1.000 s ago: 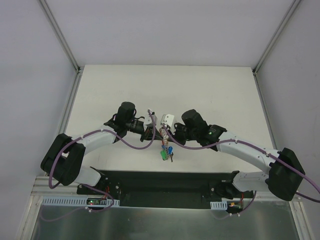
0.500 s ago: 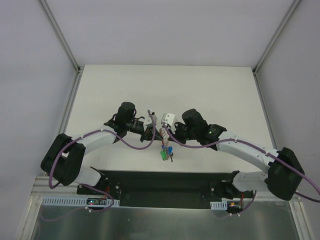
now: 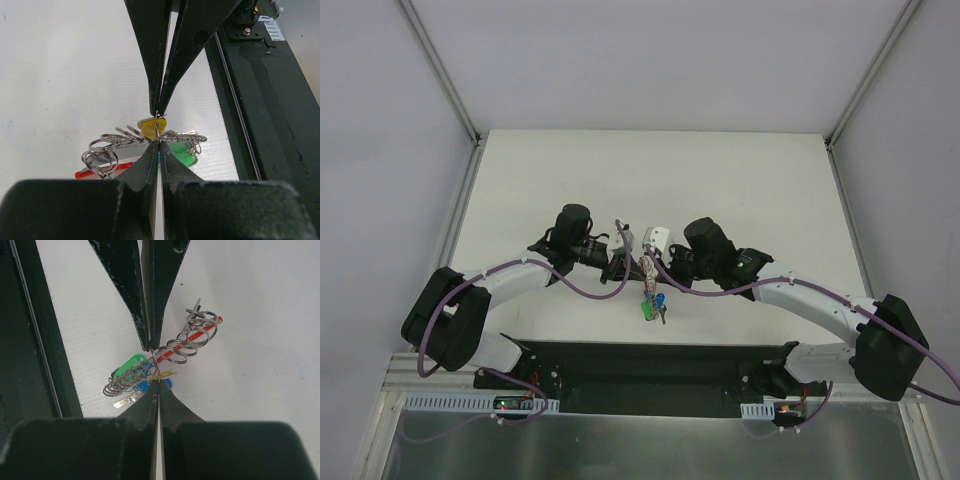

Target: Put the keys on the keyring

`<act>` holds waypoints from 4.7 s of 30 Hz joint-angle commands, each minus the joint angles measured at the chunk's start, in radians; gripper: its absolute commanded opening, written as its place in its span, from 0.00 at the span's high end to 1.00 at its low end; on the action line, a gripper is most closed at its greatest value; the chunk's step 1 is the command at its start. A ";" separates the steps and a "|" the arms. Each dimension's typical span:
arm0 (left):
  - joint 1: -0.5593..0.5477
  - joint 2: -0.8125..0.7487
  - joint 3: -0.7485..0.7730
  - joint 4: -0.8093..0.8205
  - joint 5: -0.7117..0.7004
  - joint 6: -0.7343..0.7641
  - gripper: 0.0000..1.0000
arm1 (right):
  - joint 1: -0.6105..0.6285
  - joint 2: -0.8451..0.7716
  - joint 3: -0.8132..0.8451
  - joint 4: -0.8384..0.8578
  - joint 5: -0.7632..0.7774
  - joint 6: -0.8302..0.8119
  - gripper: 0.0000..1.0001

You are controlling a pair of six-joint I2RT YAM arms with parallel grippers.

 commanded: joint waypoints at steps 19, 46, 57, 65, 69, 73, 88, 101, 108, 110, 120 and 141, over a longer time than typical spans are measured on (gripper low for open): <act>-0.015 -0.023 0.007 0.045 0.088 0.007 1.00 | -0.003 -0.007 0.000 0.043 -0.069 -0.012 0.99; -0.032 0.037 0.080 -0.113 0.183 0.086 1.00 | 0.002 -0.033 -0.006 0.047 -0.184 -0.068 0.99; -0.032 0.047 0.110 -0.198 0.185 0.125 1.00 | 0.025 -0.052 0.005 0.024 -0.158 -0.082 0.99; -0.032 0.061 0.113 -0.204 0.180 0.108 1.00 | 0.058 -0.084 0.010 0.014 -0.124 -0.092 0.99; -0.034 0.058 0.113 -0.204 0.183 0.103 1.00 | 0.071 -0.084 0.013 0.010 -0.109 -0.095 0.99; -0.047 0.052 0.115 -0.204 0.179 0.102 1.00 | 0.081 -0.081 0.020 0.006 -0.095 -0.093 0.99; -0.066 -0.045 0.069 -0.202 0.016 0.045 1.00 | 0.089 -0.096 0.066 -0.086 -0.020 -0.047 0.86; -0.064 -0.083 -0.011 -0.020 -0.010 -0.061 1.00 | 0.068 -0.259 -0.091 -0.016 0.034 0.066 0.75; -0.064 -0.121 -0.037 0.022 -0.013 -0.090 1.00 | 0.065 -0.260 -0.208 0.223 0.046 0.116 0.75; -0.064 -0.127 -0.043 0.029 -0.011 -0.092 1.00 | 0.060 -0.250 -0.220 0.280 0.054 0.128 0.76; -0.064 -0.124 -0.048 0.055 0.012 -0.110 1.00 | 0.005 -0.239 -0.263 0.368 -0.036 0.157 0.76; -0.064 -0.140 -0.055 0.065 -0.005 -0.121 1.00 | -0.017 -0.280 -0.256 0.277 -0.037 0.152 0.76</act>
